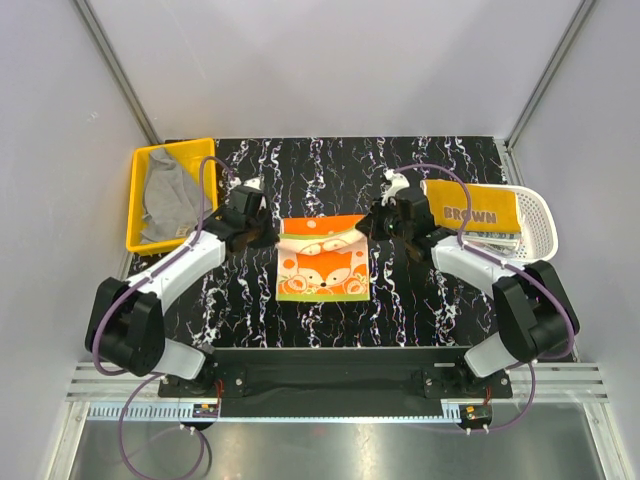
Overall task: Fold and stack the towels
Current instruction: Fold the towel
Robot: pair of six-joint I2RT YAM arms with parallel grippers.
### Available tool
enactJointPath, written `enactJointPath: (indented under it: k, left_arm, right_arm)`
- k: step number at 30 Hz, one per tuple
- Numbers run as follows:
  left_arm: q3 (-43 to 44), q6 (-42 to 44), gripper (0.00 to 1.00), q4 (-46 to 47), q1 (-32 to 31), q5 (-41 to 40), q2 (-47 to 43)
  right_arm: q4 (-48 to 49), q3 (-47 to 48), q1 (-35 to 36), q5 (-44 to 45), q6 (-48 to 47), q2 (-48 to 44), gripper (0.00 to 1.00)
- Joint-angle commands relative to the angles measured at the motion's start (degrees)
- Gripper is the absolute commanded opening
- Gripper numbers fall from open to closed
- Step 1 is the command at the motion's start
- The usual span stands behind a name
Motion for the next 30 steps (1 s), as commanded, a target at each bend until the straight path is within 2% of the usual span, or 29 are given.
enactJointPath:
  k: [1,20,30]
  left_arm:
    - [0.45,0.32,0.0,0.39,-0.2,-2.25,-3.27]
    - [-2.71,0.85,0.0,-0.49,-0.29,-1.46,-7.31]
    - [-7.63,0.32,0.0,1.44,-1.34,-0.93,-7.84]
  right_arm:
    - [2.88,-0.6,1.07,0.45,0.78,-3.02,0.0]
    - [2.96,-4.38,2.48,0.71,2.1,-4.78,0.0]
    - [3.23,-7.11,2.83,0.72,2.97,-5.04,0.0]
